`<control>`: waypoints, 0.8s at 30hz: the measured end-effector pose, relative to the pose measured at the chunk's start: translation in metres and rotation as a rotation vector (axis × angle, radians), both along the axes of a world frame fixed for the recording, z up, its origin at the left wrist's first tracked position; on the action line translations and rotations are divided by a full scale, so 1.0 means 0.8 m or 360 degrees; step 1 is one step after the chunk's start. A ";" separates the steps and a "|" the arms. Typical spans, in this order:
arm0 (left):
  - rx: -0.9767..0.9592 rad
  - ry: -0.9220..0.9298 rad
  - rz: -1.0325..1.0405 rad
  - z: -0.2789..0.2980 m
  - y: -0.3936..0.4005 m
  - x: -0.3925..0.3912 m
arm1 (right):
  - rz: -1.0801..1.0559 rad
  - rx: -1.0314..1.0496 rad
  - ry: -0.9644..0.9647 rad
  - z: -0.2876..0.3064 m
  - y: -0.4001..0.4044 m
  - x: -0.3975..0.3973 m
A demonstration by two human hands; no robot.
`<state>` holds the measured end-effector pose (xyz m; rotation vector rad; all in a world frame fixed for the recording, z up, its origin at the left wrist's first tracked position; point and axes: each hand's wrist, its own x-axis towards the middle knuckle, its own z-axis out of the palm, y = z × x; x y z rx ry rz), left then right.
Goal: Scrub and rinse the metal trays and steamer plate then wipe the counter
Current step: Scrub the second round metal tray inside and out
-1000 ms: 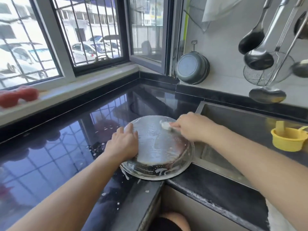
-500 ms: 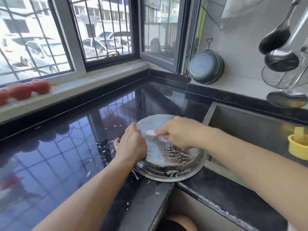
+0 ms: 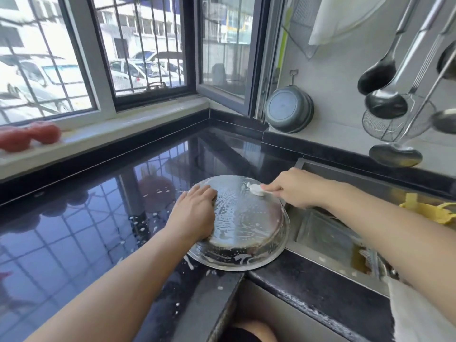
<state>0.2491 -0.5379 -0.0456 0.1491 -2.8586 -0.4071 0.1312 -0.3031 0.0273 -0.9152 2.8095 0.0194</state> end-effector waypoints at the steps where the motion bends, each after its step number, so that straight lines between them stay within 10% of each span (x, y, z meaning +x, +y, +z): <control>1: 0.0042 0.0007 0.0003 0.002 0.001 0.001 | 0.0038 -0.0038 -0.0080 -0.002 0.001 -0.002; 24: 0.0284 -0.0032 0.0134 -0.008 -0.002 -0.013 | -0.0161 -0.0528 -0.0116 -0.036 0.081 0.039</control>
